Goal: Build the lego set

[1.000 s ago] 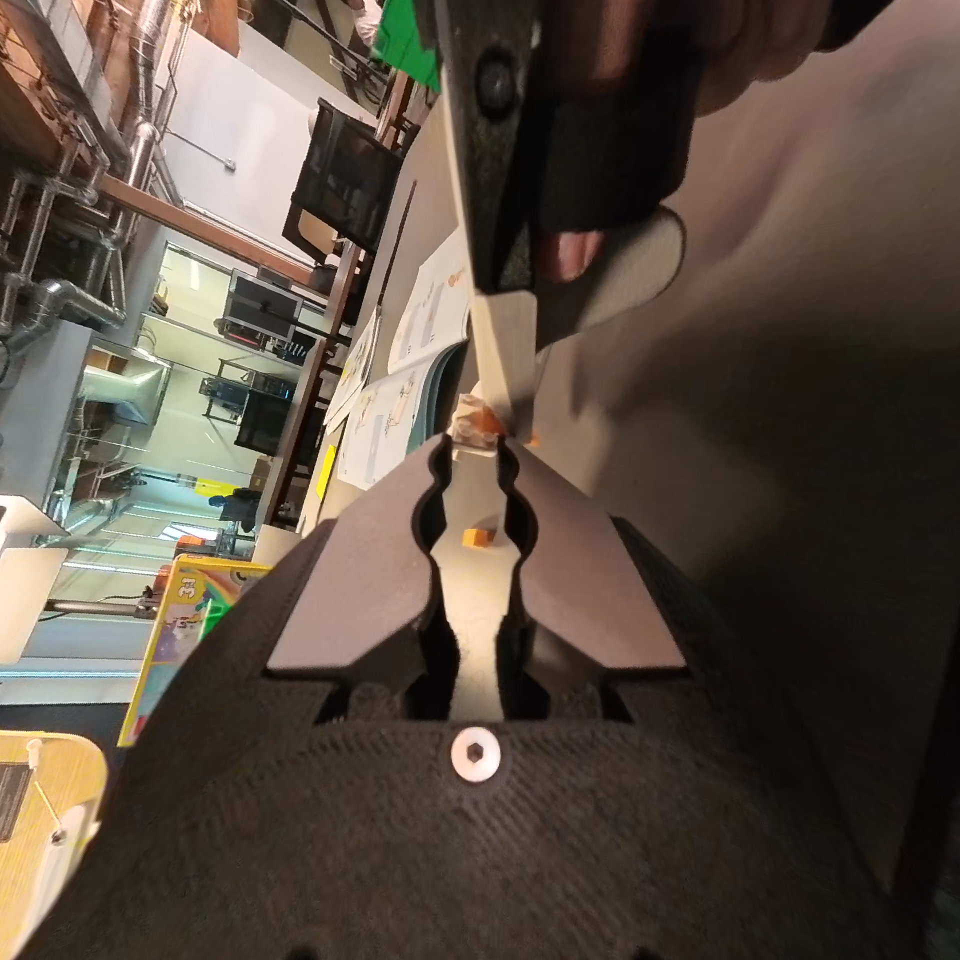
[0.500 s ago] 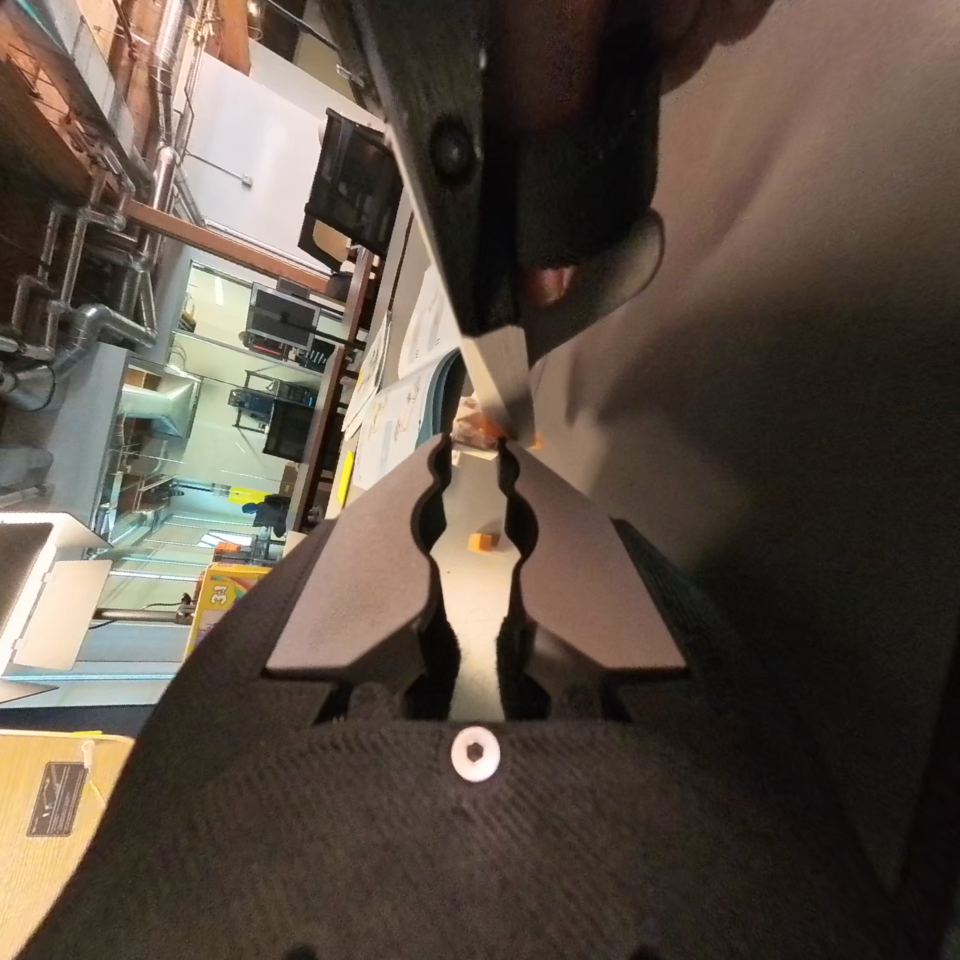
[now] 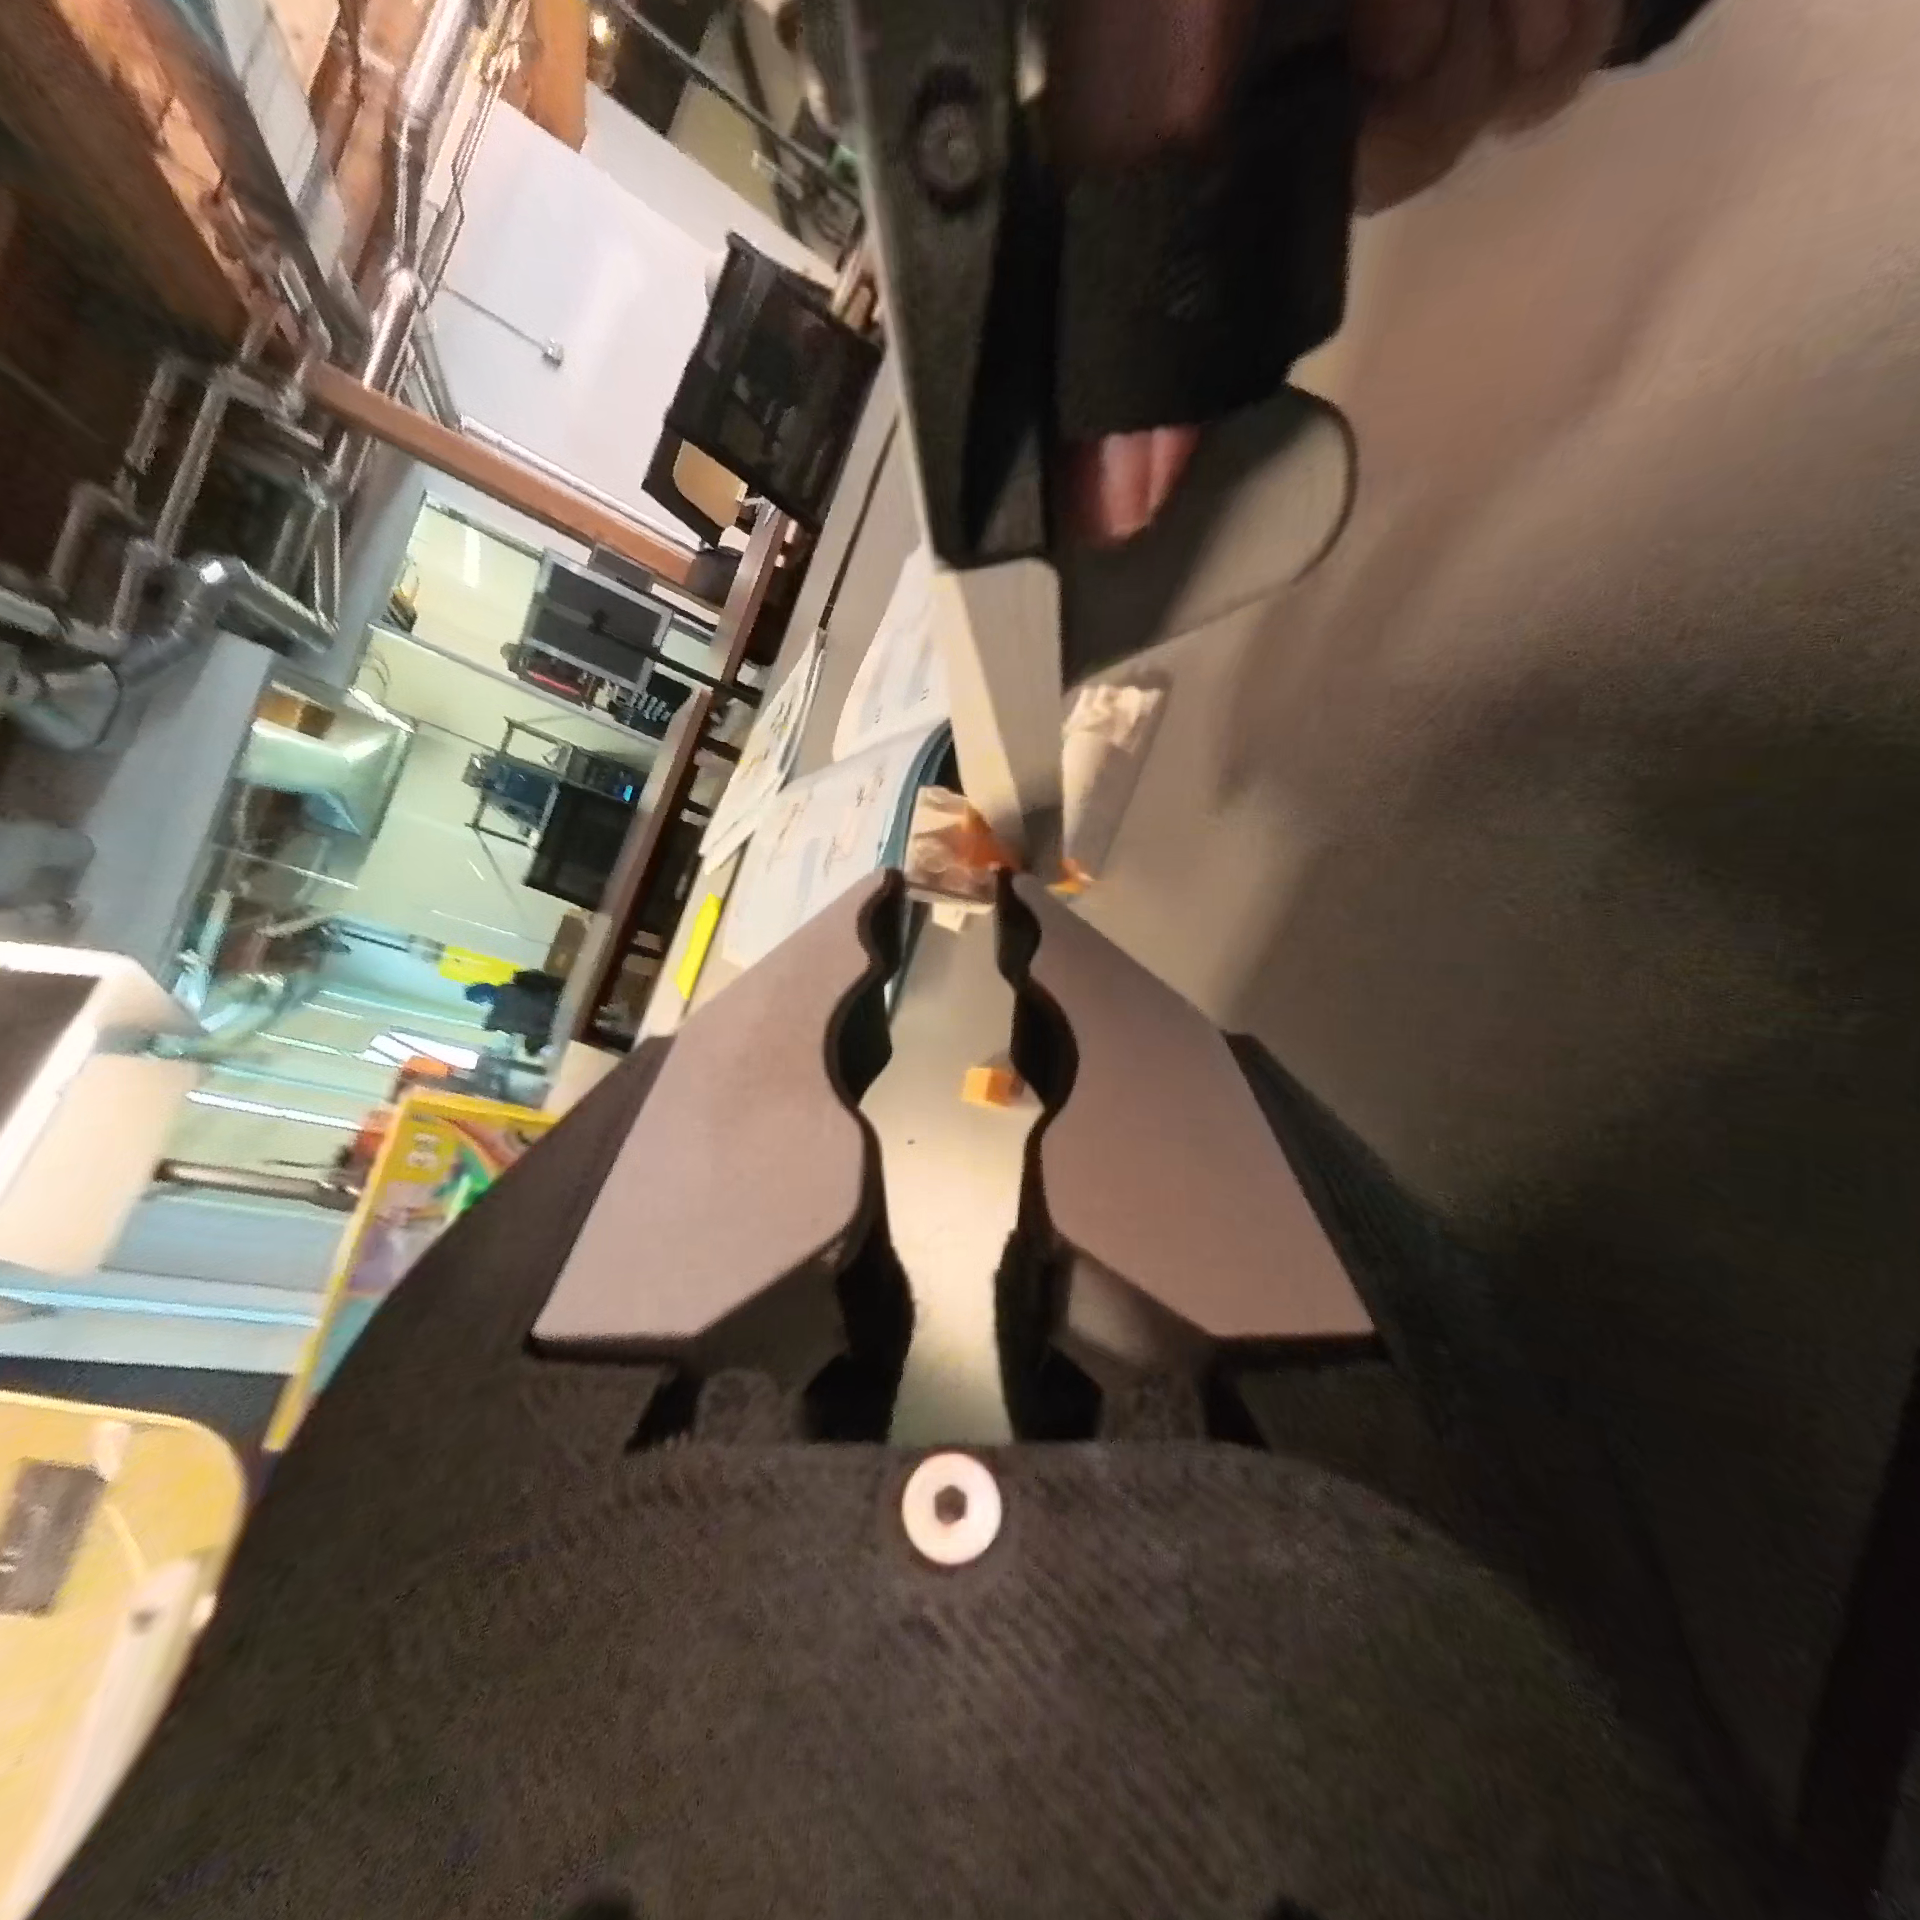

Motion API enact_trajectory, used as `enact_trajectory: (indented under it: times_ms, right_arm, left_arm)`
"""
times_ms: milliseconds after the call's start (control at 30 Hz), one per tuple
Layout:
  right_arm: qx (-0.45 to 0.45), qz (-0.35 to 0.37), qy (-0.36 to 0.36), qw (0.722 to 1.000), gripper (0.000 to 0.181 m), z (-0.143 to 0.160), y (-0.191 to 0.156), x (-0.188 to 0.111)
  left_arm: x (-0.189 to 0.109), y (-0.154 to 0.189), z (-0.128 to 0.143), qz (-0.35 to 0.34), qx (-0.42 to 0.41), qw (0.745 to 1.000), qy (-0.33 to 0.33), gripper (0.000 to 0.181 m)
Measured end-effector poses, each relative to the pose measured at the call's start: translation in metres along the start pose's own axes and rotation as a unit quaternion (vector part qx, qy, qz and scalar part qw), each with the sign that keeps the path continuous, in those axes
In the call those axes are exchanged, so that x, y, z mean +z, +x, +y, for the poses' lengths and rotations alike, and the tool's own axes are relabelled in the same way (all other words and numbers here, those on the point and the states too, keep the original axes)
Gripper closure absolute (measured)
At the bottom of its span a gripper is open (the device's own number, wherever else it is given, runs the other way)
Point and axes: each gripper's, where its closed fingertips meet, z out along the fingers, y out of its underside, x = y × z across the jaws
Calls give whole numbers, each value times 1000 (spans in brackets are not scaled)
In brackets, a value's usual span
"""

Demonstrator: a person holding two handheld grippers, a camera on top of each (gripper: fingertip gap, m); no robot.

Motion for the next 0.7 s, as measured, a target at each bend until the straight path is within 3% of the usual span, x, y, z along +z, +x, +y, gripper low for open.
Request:
enact_trajectory:
  times_ms: [67, 300, 500, 700]
  right_arm:
    - [-31, 4, -25, 999, 176, 0, 1, -6]
    - [-107, 7, -218, 970, 175, 46, 16, -17]
    - [-161, -8, -282, 946, 175, 45, 18, -14]
    - [-178, -14, -301, 937, 175, 43, 19, -5]
  left_arm:
    - [1, -8, 2, -12, -47, 999, -8, 165]
    - [1, -23, 14, -4, -153, 988, -10, 165]
    - [-1, -28, 15, 3, -199, 980, 7, 165]
    - [-4, -35, 18, 12, -255, 967, 22, 165]
